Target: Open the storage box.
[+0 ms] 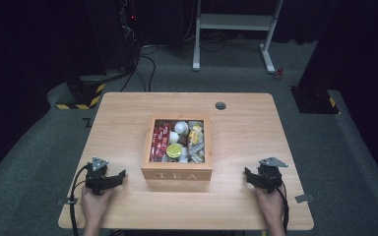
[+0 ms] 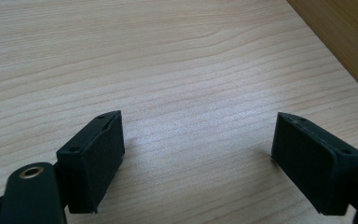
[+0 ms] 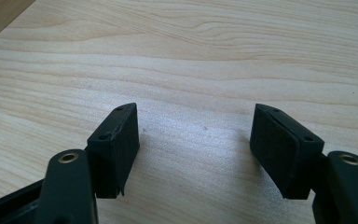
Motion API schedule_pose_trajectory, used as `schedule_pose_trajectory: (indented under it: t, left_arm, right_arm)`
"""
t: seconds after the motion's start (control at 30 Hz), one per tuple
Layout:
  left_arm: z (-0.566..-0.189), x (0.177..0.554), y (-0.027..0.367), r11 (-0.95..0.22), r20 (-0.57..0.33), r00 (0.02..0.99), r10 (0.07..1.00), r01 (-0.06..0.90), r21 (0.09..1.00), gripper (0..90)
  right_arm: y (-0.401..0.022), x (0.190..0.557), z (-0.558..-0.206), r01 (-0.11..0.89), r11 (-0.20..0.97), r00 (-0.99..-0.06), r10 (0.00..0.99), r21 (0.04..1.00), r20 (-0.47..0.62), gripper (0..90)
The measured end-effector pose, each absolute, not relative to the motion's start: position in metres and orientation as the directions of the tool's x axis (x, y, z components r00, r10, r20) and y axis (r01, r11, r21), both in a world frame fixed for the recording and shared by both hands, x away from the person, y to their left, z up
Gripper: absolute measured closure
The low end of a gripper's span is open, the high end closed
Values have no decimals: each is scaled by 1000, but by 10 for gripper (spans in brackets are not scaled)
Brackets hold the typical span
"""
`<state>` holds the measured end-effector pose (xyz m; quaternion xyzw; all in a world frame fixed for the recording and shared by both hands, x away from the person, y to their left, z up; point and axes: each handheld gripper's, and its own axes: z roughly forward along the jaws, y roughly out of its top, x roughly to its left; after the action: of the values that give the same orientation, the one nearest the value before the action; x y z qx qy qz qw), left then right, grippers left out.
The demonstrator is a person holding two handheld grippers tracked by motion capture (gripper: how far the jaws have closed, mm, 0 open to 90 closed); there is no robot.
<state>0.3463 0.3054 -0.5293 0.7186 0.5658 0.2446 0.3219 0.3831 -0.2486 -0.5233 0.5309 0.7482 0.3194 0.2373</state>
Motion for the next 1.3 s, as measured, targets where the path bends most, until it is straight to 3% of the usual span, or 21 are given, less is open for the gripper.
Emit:
schedule_pose_trajectory:
  t: [1.3]
  left_arm:
    - [-529, 346, 304, -162, -1, 240, 971, 658, 735, 175]
  right_arm:
    - [-246, 382, -523, 649, 221, -307, 952, 728, -15, 319]
